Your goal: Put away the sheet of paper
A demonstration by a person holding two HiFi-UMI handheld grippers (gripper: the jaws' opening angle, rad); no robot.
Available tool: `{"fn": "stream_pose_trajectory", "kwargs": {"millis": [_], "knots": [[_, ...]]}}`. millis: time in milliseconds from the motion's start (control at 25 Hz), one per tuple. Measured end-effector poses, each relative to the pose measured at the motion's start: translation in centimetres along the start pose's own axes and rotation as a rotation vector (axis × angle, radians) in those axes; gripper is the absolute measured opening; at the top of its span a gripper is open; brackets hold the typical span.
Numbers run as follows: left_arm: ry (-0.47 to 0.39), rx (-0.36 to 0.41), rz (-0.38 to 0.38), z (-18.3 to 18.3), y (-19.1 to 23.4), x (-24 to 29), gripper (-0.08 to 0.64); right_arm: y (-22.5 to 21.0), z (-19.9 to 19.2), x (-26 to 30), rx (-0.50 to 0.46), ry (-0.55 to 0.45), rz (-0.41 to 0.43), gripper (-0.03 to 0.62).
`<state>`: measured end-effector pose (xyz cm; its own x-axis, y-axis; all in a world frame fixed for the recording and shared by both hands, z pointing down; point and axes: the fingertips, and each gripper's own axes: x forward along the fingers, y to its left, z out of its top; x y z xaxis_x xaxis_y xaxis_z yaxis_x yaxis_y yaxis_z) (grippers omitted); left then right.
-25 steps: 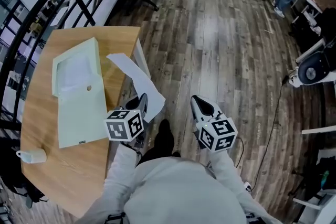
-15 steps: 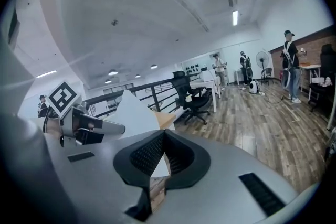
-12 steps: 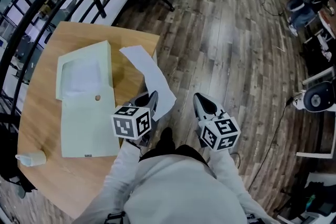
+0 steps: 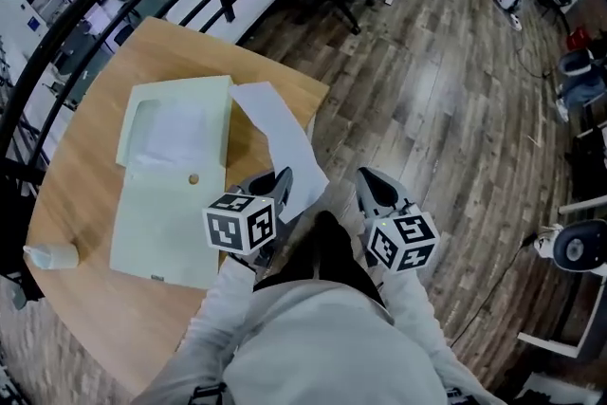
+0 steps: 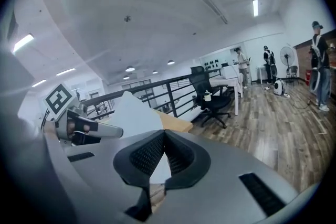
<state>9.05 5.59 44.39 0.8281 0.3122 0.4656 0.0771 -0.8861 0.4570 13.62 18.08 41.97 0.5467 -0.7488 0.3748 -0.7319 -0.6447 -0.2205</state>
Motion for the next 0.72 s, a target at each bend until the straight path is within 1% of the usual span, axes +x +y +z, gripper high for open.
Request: {"fn": "stream_pose_trajectory", "kwargs": {"millis": [200,320,400,520,640,720], "knots": [[-0.038,-0.033,0.113,2.3,1.9,1.5,0.017,-1.2,3.2,4.8,-0.034,0.003,0.133,0.028],[-0.068,-0.055,0.181,3.8,3.1,2.1,0.017,-1.4,4.5,7.6,-0.055,0.014,0.221,0.027],[-0.083,-0.054,0.230,4.8,3.8,2.3,0.017,-1.6,5.0,9.2,-0.071,0.026,0.271,0.026],[-0.124,-0.058,0.311,6.1,4.8,1.2,0.017,-1.4,6.0,11.2,-0.099,0.040,0.347,0.026],[-0.181,-0.080,0.398,7.2,6.0,-1.0,0.017,-0.5,6.9,13.1,-0.125,0.050,0.430,0.026],[-0.225,-0.108,0.460,7.4,7.0,-2.7,0.017,0.4,7.1,14.2,-0.144,0.060,0.492,0.028]]}}
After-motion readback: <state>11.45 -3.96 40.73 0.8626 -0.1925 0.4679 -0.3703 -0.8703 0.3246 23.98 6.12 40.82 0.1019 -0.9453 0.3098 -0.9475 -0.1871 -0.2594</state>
